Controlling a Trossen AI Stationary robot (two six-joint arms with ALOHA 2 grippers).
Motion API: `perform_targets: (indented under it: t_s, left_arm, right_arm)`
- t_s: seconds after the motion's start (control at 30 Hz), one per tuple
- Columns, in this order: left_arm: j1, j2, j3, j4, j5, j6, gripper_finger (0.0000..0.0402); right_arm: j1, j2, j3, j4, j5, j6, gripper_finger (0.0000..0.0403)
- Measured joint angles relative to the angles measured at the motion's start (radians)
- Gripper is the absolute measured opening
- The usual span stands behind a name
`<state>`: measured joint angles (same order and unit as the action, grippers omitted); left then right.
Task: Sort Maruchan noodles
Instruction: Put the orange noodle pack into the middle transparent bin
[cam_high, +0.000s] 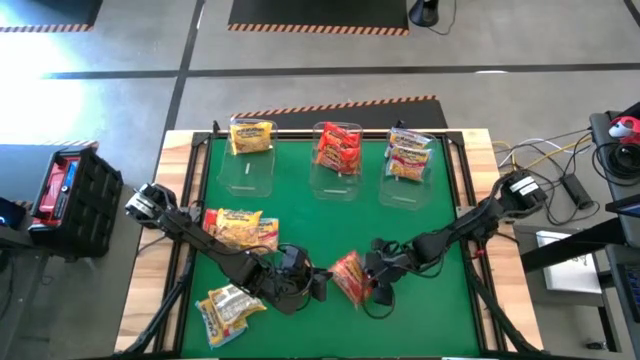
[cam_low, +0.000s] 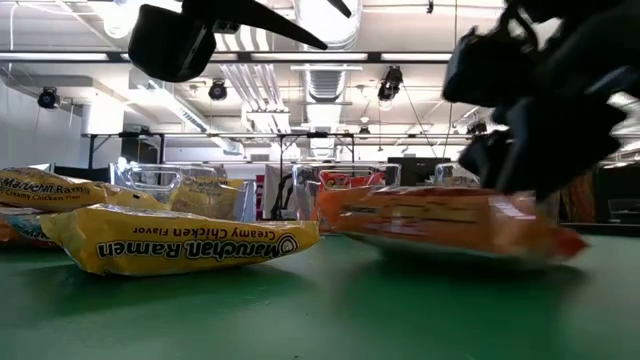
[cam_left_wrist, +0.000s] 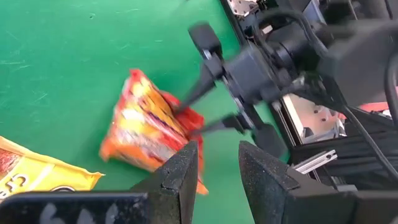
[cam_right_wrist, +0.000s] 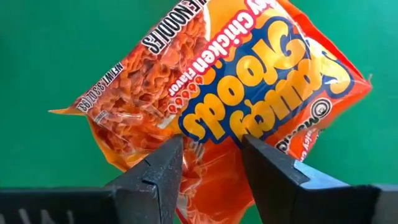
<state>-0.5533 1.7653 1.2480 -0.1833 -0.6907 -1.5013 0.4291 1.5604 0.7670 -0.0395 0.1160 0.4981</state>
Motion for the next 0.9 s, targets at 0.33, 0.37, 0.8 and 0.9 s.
perform_targets:
  t_s: [0.33,0.37,0.8,0.9]
  left_arm:
    - [0.002,0.011,-0.012,0.004,-0.001,-0.037,0.0099]
    - [0.002,0.018,-0.012,0.011,-0.002,-0.048,0.0099]
    - [0.058,0.242,0.059,0.150,-0.008,-0.187,0.0099]
    - [0.071,0.289,0.093,0.164,-0.008,-0.190,0.0099]
  right_arm:
    - [-0.130,-0.028,0.010,-0.017,-0.023,-0.001,0.0151]
    - [-0.134,-0.040,0.018,-0.016,-0.039,-0.001,0.0150]
    - [-0.136,-0.170,0.057,-0.073,-0.040,0.016,0.0149]
    - [-0.136,-0.184,0.057,-0.147,-0.033,0.017,0.0148]
